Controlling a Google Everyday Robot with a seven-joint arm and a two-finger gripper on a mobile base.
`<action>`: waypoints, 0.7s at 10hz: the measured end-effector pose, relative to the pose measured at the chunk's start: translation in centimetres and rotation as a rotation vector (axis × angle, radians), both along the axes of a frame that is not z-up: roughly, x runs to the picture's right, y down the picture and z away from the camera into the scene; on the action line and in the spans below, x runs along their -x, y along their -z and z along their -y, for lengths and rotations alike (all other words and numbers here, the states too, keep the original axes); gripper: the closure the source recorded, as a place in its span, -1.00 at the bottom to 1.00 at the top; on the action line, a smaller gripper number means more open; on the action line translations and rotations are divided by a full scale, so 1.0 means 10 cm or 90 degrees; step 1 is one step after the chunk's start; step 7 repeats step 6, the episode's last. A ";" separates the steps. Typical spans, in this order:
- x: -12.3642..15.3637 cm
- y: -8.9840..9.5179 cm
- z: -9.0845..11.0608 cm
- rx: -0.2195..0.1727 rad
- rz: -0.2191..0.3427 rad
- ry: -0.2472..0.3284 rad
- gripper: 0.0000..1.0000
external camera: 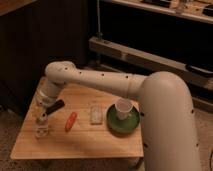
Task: Knock the bottle over
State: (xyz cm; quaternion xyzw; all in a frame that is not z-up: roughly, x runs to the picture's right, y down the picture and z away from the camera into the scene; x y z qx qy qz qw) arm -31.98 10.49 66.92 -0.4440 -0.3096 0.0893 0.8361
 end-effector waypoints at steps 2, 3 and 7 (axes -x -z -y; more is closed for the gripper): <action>-0.01 -0.01 -0.01 -0.002 -0.002 0.004 0.96; 0.00 0.00 -0.01 -0.001 0.000 0.003 0.96; -0.07 -0.02 -0.01 -0.003 -0.003 0.004 0.96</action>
